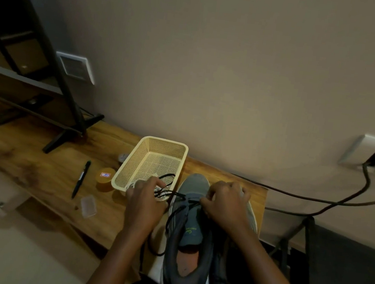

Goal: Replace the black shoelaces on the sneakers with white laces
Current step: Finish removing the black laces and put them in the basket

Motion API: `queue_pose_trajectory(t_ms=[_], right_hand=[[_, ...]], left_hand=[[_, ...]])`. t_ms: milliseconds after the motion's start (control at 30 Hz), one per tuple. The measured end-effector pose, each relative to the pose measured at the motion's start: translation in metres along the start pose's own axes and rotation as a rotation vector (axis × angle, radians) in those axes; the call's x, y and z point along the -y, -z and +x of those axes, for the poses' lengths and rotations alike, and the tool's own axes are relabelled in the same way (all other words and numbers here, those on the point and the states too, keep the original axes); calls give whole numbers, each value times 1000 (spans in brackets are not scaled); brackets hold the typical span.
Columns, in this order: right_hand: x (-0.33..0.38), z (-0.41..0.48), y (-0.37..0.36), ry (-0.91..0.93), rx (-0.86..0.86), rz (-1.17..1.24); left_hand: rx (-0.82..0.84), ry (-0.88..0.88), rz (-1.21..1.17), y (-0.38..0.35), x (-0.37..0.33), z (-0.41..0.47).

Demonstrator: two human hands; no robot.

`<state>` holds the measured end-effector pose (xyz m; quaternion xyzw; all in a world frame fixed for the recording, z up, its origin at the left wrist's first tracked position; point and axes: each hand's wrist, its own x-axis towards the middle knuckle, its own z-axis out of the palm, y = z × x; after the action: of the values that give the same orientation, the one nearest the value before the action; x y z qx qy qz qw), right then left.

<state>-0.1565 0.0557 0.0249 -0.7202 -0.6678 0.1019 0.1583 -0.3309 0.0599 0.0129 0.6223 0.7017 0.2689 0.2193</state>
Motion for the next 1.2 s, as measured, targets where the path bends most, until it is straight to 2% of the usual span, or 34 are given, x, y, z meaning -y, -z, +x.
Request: queue_pose_trajectory(t_ms=[67,133,200,233,300,400,800,967,1033,1100,1200], right_hand=[[4,3,-1,60,22,15],[9,5,-5,110,65,-28],[13,6,-9,141,107,-77],[14,6,-12,145,114,-91],[17,7,-17,143,108,-108],[23,9,-21,144,88,-145],[25,10,-24,122,101,-263],[13,13,-17,-68,-124,-227],[10,14,-16,-146,-164,-176],[12,14,-15,-118,-122,-105],[18,11,-15,56,48,-87]], left_hand=[[48,-74,-52,-3,-6,-11],[196,-92,-81,-10,-11,-22],[306,-95,36,-19,-14,-31],[300,-94,114,-22,-14,-35],[192,-100,201,-26,-16,-42],[35,-115,159,-31,-21,-48],[-211,-252,332,-52,-18,-51],[-288,-258,354,-56,-14,-53],[-315,-264,354,-59,-12,-52],[-315,-244,340,-61,-10,-50],[-293,-186,345,-63,-10,-48]])
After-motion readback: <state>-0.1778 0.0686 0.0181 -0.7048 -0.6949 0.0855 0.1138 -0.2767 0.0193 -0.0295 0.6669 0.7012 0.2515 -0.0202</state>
